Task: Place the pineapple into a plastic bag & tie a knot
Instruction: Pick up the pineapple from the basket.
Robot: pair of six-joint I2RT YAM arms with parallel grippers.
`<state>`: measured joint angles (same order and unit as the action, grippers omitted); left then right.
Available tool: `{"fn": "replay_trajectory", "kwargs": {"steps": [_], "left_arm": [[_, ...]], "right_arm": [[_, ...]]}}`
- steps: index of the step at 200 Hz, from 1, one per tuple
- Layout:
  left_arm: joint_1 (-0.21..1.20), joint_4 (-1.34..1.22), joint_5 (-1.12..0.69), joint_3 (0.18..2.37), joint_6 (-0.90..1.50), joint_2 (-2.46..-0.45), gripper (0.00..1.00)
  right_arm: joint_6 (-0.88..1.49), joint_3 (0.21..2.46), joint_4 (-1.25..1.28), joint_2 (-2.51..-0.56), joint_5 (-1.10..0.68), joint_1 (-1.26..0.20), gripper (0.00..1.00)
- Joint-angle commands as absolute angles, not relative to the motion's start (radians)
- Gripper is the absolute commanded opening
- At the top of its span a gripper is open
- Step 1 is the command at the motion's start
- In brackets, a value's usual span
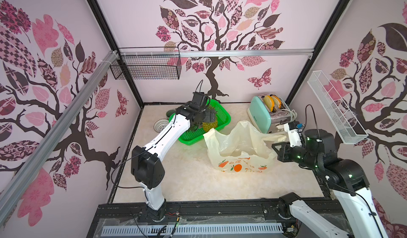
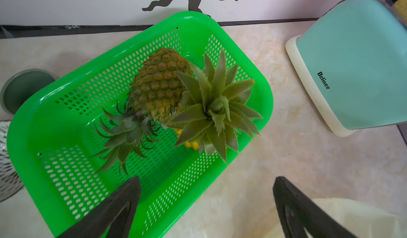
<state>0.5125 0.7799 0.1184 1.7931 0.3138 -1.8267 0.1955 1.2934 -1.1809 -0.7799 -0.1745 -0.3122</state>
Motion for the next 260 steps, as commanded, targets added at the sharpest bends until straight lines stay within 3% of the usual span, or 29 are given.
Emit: {"fn": "replay_trajectory", "kwargs": {"steps": [1,90,122,161,205,220,260], "left_arm": [[0.503,0.775,0.117,1.873,0.247,-1.886,0.98],[0.499,0.693,0.125,1.984,0.275,-2.082,0.98],[0.497,0.666,0.166,1.984,0.266,-2.108,0.85],[0.496,0.611,0.212,1.994,0.259,-2.136,0.98],[0.497,0.46,0.204,1.952,0.239,-2.149,0.98],[0.497,0.389,0.195,1.904,0.233,-2.143,0.9],[0.496,0.267,0.221,1.835,0.218,-2.141,0.48]], "right_arm": [[0.176,1.34,-1.207,-0.796,-0.199,-0.317,0.0],[0.196,1.328,-1.151,-0.81,-0.209,-0.316,0.0],[0.201,1.321,-1.145,-0.798,-0.207,-0.317,0.0],[0.204,1.314,-1.146,-0.789,-0.204,-0.318,0.0],[0.201,1.317,-1.154,-0.784,-0.202,-0.316,0.0],[0.201,1.315,-1.153,-0.779,-0.2,-0.317,0.0],[0.205,1.313,-1.151,-0.772,-0.192,-0.317,0.0]]}}
